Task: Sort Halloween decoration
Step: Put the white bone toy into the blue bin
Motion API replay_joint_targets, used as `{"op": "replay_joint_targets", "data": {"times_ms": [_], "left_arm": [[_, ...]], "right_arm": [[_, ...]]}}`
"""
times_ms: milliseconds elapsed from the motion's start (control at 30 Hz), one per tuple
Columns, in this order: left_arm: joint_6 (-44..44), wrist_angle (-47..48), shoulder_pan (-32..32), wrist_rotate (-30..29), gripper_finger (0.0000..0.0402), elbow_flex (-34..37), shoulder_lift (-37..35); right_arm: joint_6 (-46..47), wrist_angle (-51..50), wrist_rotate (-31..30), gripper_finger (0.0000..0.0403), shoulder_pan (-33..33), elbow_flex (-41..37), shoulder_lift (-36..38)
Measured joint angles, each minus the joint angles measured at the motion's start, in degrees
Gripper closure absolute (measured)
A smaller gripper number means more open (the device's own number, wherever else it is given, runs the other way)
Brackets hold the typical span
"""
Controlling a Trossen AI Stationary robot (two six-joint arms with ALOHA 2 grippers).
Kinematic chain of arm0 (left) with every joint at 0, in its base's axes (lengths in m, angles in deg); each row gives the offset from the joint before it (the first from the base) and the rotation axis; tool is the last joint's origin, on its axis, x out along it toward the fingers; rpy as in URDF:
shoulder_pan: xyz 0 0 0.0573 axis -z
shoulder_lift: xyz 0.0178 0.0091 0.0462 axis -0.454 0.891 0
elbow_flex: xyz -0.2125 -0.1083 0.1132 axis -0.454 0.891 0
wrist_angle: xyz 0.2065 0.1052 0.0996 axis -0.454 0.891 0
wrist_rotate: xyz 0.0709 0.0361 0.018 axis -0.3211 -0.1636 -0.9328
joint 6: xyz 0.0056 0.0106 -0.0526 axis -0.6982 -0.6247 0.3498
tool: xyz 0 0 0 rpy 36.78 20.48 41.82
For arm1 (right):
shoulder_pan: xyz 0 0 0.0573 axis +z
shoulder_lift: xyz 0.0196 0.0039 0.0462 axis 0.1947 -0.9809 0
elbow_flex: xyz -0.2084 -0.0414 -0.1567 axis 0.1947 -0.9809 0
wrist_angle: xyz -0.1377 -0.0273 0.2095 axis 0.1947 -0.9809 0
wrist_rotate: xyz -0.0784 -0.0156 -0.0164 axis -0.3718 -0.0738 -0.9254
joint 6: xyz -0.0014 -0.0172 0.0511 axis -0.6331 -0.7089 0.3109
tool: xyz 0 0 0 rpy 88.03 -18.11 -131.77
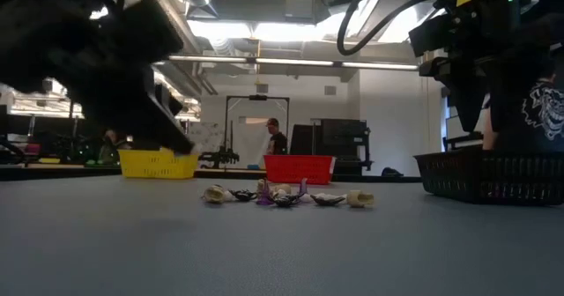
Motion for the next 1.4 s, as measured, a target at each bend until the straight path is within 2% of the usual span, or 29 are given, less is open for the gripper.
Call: {"op": "replay_joint_targets", "data": {"times_ms": [300, 533, 700, 1067, 1233, 1400], "left_arm": [[0.38, 11.53, 0.16, 1.62, 0.0391, -0.09, -12.46], [8.28, 26.12, 0.17, 4.92, 0.0391, -0.09, -24.29], [17.68, 36.58, 0.17, 12.44, 0.0390, -0.09, -30.92], [43.04, 56.12, 0.19, 35.37, 0.0390, -0.09, -39.65], [49.47, 61.49, 0.20, 40.90, 0.0390, -0.11, -40.67], [51.03, 66.64, 0.20, 44.65, 0.0390, -0.11, -40.69]], "right_arm": [[0.01, 0.02, -0.01, 0.0205, 0.00, 0.00, 0.00], [0.00, 0.04, 0.00, 0.0205, 0.00, 0.00, 0.00], [0.01, 0.07, 0.01, 0.0205, 0.00, 0.00, 0.00], [0.00, 0.25, 0.00, 0.0205, 0.00, 0.00, 0.00], [0.00, 0.38, 0.00, 0.0205, 0.00, 0.00, 0.00], [0.00, 0.49, 0.00, 0.0205, 0.00, 0.00, 0.00]]}}
